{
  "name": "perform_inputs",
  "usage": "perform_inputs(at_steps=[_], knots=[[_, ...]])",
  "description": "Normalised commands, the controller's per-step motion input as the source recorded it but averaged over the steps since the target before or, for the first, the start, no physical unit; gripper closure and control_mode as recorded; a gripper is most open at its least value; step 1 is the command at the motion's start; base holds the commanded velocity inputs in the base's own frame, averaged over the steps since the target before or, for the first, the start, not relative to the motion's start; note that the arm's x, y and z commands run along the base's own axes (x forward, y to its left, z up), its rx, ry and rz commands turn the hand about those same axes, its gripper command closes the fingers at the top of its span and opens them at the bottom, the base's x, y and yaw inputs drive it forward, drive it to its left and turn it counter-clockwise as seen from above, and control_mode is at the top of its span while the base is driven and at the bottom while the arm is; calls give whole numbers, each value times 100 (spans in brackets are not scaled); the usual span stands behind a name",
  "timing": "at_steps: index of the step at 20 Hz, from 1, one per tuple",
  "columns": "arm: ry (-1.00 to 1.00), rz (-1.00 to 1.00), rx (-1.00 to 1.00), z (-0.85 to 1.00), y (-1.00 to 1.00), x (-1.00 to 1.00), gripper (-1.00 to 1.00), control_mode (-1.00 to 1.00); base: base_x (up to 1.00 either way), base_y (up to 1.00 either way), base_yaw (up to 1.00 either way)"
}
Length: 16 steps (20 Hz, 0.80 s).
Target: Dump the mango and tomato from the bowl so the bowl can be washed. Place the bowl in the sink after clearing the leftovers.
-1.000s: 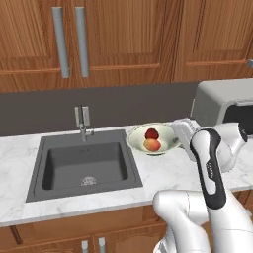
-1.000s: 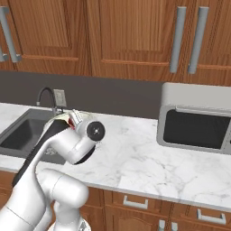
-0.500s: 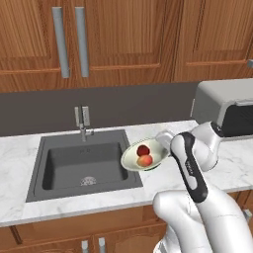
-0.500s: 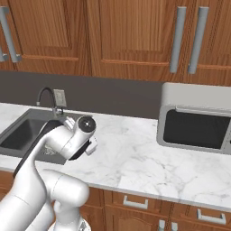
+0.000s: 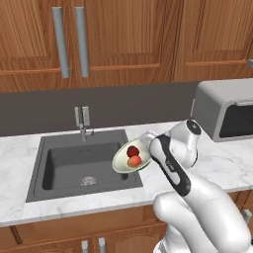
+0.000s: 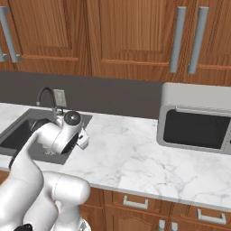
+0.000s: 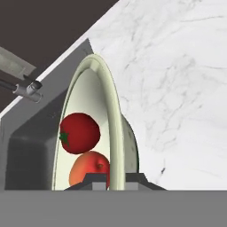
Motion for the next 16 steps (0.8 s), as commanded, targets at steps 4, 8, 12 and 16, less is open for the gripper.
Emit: perform_inputs(at_steps=[4,8,12,16], knots=[[0,0,-4,-2,2,34,100,-100,0,0,0],[0,0,-12,-14,0,41,100,-100,0,0,0],[2,0,-5,-7,11,14,100,-100,0,0,0],[3,0,-2,-3,37,6,100,-100,0,0,0]])
